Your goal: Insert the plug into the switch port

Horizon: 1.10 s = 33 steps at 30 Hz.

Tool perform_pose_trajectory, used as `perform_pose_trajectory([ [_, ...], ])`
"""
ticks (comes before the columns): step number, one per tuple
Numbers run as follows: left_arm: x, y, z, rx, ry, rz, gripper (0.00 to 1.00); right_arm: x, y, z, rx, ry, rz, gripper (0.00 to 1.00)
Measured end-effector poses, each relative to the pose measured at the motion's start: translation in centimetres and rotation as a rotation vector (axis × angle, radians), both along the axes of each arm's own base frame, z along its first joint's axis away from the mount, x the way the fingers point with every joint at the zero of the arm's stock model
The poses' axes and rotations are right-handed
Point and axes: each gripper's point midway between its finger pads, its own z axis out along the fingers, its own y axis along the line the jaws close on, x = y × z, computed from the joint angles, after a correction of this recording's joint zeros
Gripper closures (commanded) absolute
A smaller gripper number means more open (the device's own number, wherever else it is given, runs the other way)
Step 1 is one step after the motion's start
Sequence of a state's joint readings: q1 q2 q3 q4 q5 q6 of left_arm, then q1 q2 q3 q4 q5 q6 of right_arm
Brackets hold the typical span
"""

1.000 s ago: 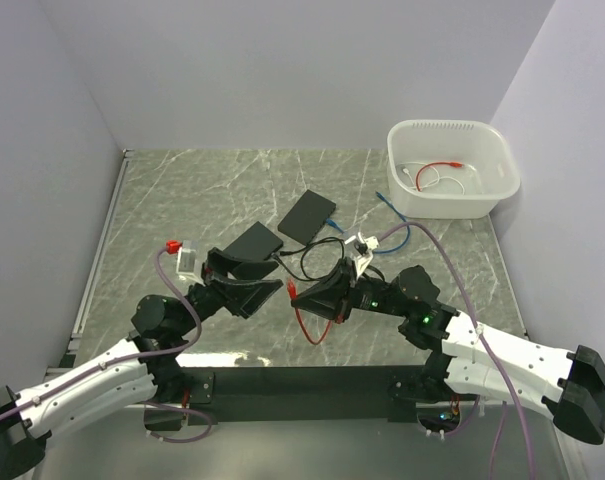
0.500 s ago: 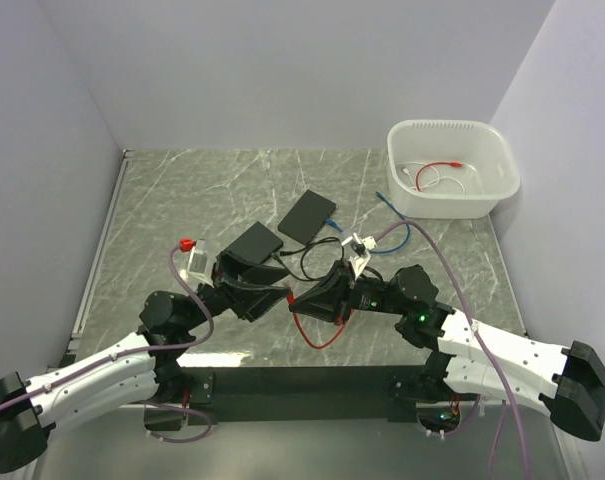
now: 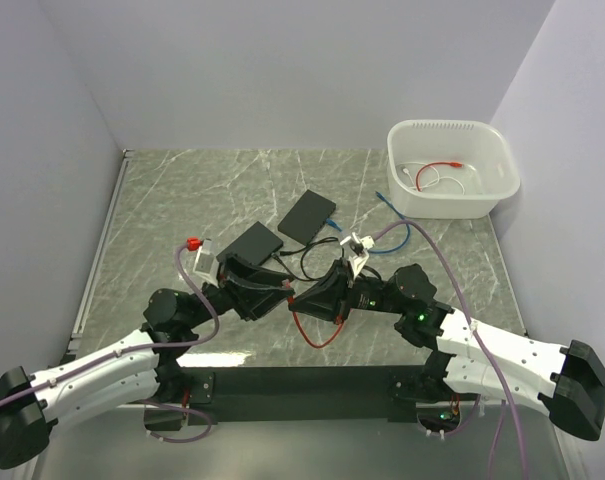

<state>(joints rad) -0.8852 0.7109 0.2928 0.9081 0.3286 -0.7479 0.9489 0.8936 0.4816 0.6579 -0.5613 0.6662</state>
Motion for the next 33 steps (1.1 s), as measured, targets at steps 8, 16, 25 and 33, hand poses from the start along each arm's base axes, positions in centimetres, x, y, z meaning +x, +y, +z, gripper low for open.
perform_pose_trajectory([
  [8,-0.1,-0.4,-0.3,0.026,0.009,-0.020,0.96,0.6,0.0,-0.6,-0.023,0.005,-0.032,1.00],
  [16,0.0,-0.3,-0.5,0.033,0.016,-0.009,0.59,0.7,0.0,-0.7,-0.025,0.001,-0.035,1.00],
  [25,-0.1,0.3,0.2,0.015,0.012,0.008,0.54,0.7,0.0,-0.6,-0.025,0.000,-0.036,1.00],
  [33,-0.1,0.5,0.3,0.010,0.012,0.013,0.59,0.8,0.0,-0.7,-0.027,0.001,-0.043,1.00],
])
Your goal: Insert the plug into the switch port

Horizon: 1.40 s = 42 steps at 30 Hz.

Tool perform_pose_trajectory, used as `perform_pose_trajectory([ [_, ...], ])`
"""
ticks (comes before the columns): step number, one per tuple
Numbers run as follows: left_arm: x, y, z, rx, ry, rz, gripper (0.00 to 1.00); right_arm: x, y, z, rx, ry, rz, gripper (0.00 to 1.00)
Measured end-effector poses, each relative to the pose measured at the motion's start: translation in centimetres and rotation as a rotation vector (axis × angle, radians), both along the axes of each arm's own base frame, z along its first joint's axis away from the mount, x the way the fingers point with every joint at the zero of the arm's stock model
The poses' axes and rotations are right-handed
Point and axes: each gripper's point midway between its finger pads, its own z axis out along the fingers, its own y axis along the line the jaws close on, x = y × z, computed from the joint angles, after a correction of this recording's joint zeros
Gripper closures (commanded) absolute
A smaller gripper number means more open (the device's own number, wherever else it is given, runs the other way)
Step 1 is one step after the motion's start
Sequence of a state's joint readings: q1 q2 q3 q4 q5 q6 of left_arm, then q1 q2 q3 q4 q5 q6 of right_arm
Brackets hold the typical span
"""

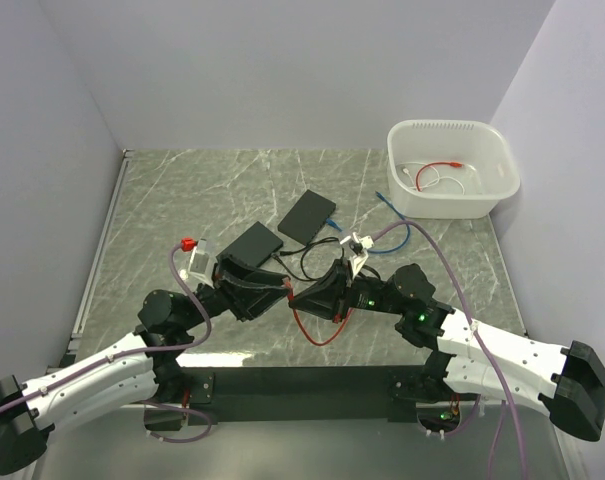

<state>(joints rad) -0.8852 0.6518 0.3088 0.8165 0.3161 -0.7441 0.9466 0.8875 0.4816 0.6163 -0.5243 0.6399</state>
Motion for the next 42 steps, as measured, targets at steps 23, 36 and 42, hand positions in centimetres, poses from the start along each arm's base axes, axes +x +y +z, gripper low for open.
perform_pose_trajectory([
  [23,1.7,-0.2,-1.2,0.028,0.063,0.066,0.99,2.7,-0.3,-2.1,-0.122,0.017,-0.168,0.41],
  [36,6.0,0.5,-2.7,0.074,0.248,0.274,0.99,4.3,0.3,-0.6,-0.335,-0.105,-0.477,0.54],
  [42,6.6,0.4,-3.5,0.101,0.295,0.320,0.99,5.8,0.2,-3.0,-0.471,-0.115,-0.586,0.64],
])
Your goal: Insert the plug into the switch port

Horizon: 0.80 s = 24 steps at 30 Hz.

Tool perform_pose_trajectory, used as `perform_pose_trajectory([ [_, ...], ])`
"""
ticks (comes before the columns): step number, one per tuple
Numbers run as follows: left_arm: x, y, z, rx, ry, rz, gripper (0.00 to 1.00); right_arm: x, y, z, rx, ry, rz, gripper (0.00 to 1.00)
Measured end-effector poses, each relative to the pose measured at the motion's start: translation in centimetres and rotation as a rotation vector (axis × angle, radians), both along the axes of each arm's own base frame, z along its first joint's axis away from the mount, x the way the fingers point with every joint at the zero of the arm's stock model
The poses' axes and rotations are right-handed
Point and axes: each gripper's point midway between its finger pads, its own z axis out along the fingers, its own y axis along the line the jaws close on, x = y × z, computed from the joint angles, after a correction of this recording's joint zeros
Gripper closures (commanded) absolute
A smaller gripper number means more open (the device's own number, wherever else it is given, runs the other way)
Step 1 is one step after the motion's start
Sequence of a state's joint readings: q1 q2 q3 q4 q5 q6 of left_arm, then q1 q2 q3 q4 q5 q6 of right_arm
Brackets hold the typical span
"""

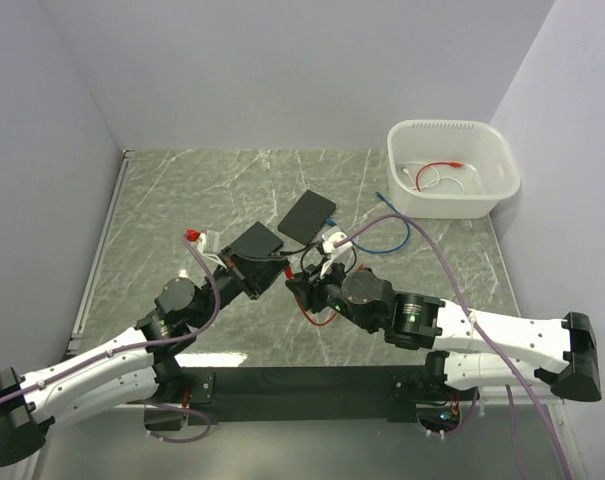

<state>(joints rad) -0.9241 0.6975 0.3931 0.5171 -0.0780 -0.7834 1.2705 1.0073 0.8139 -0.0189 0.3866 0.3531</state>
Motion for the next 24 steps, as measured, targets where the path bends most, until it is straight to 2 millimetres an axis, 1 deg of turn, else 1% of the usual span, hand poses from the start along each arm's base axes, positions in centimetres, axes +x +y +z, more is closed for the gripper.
perform_pose_trajectory([
  [4,0.20,0.06,-0.25,0.010,0.016,0.022,0.99,0.71,-0.34,-0.36,-0.034,-0.003,-0.048,0.65],
  [9,0.35,0.15,-0.09,0.005,0.020,0.040,0.99,0.90,-0.39,0.00,-0.038,-0.009,-0.066,0.66],
  [15,0.51,0.24,-0.18,0.005,0.025,0.055,0.99,1.02,-0.31,-0.08,-0.046,-0.011,-0.072,0.66],
  [19,0.68,0.37,-0.17,0.003,0.028,0.068,0.99,1.18,-0.15,-0.04,-0.051,-0.012,-0.078,0.66],
  [24,0.72,0.40,-0.18,0.002,0.029,0.073,0.99,1.24,0.03,0.04,-0.054,-0.012,-0.079,0.63],
])
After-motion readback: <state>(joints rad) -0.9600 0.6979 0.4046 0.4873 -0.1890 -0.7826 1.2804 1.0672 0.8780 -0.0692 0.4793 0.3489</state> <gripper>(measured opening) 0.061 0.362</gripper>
